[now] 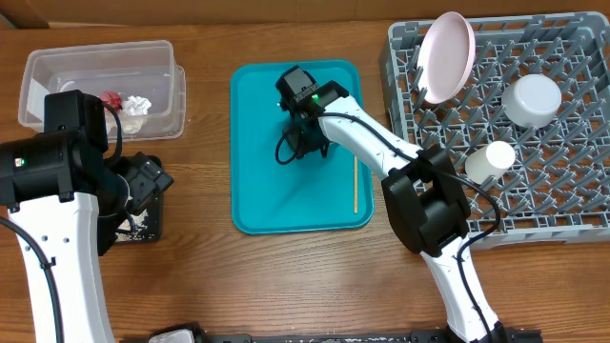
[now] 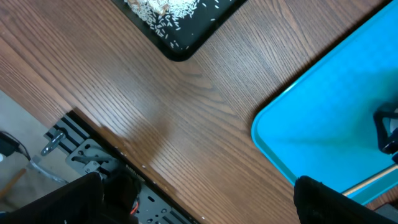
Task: Sort waste into correct bins and load items into the dishwasher
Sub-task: 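Lower the right gripper and grasp the pink saucer rim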
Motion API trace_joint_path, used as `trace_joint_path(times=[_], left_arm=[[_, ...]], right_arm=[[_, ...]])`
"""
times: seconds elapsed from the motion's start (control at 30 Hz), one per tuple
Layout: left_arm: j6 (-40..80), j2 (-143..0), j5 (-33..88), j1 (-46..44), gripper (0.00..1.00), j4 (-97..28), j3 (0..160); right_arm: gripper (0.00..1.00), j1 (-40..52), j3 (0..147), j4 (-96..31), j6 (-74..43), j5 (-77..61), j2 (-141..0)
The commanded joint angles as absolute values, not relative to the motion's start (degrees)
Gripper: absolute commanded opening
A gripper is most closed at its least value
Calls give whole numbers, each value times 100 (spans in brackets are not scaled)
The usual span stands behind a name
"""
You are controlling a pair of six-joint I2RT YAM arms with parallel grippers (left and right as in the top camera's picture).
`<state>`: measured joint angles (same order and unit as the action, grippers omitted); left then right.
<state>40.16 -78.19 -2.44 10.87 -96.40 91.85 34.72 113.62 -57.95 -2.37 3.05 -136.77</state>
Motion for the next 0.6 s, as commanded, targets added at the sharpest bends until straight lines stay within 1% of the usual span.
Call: trace_joint_path(times=[0.0, 0.17, 0.23, 0.3, 0.33, 0.43, 0.5, 0.57], left_arm=[[4049, -7846, -340, 1085, 100, -9638, 9174], [4049, -7846, -340, 1085, 100, -9638, 9174], [4049, -7846, -340, 1085, 100, -9638, 9174], [4049, -7846, -340, 1085, 100, -9638, 9174], [4049, -7846, -340, 1085, 100, -9638, 9174], [4049, -7846, -340, 1085, 100, -9638, 9174], [4049, -7846, -340, 1085, 100, -9638, 9174], [4049, -7846, -340, 1085, 100, -9638, 9174]], right_arm=[[58, 3601, 11539, -5968, -495, 244, -13699], [57, 3839, 11596, -6265, -624, 248, -13487], [53, 3935, 11666, -6351, -757, 252, -13395], [43, 4016, 11730, -6440, -862, 250, -13314], [39, 4049, 11745, -6488, -860, 250, -13288], [35, 4077, 11747, -6632, -867, 248, -13264], [35, 4077, 11745, -6709, -952, 246, -13264], [32, 4080, 11745, -6751, -1063, 237, -13264]])
